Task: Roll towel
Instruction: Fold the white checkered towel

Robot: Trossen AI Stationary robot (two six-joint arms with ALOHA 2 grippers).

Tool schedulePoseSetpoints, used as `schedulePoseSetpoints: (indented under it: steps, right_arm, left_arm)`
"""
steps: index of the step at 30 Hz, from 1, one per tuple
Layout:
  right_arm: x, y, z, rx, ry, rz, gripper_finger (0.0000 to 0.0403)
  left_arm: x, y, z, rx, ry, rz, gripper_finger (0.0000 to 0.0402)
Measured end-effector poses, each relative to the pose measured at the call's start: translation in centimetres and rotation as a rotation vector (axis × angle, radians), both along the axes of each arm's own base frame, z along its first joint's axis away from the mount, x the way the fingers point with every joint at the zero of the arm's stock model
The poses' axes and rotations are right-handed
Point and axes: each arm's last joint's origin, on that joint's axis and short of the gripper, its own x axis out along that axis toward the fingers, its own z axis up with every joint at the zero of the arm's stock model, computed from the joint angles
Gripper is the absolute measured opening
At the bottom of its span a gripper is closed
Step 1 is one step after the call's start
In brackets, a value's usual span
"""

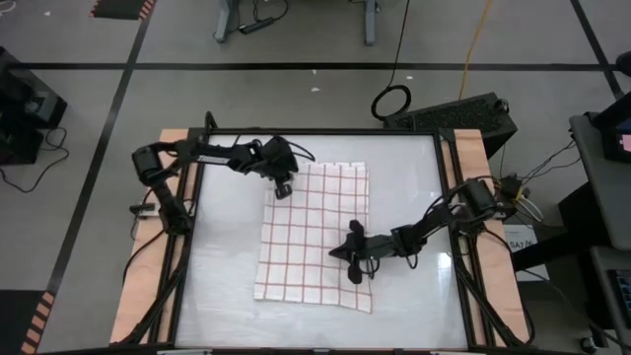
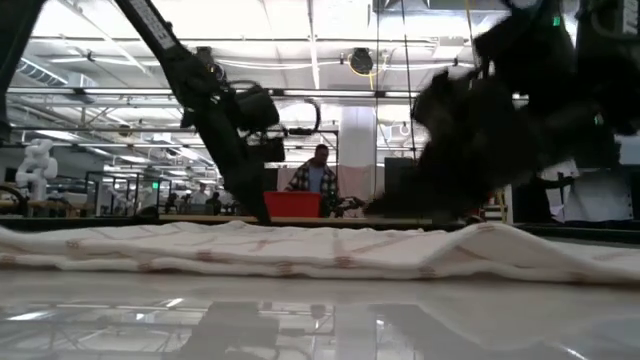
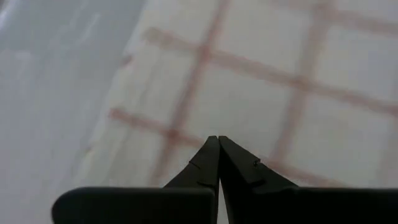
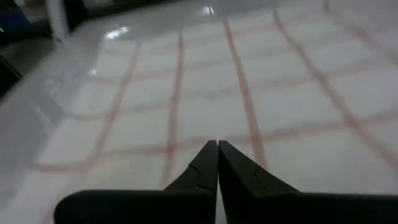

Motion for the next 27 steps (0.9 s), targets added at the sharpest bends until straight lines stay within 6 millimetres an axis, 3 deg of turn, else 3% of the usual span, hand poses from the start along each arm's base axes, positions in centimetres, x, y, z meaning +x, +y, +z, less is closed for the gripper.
schedulePoseSetpoints:
  steps: [5, 14, 21, 27]
  right_arm:
    - [-0.7, 0.1, 3.5, -0.084, -0.005, 0.03, 0.0004]
    - [-5.8, 3.5, 6.8, -0.138, 0.217, 0.27, 0.0023]
    - [-8.3, 7.1, 6.3, -0.186, 0.245, 0.401, 0.0099]
    - [-9.5, 9.3, 5.3, -0.235, 0.274, 0.457, 0.0167]
  left_arm:
    - [0.0, -3.1, 2.0, -0.088, -0.058, -0.124, 0.001]
    - [0.1, -13.8, 3.0, -0.112, -0.07, -0.413, 0.001]
    - [-0.4, -21.2, 2.8, -0.057, -0.032, -0.401, 0.002]
    - [-2.1, -26.3, 2.7, -0.001, -0.034, -0.356, 0.0073]
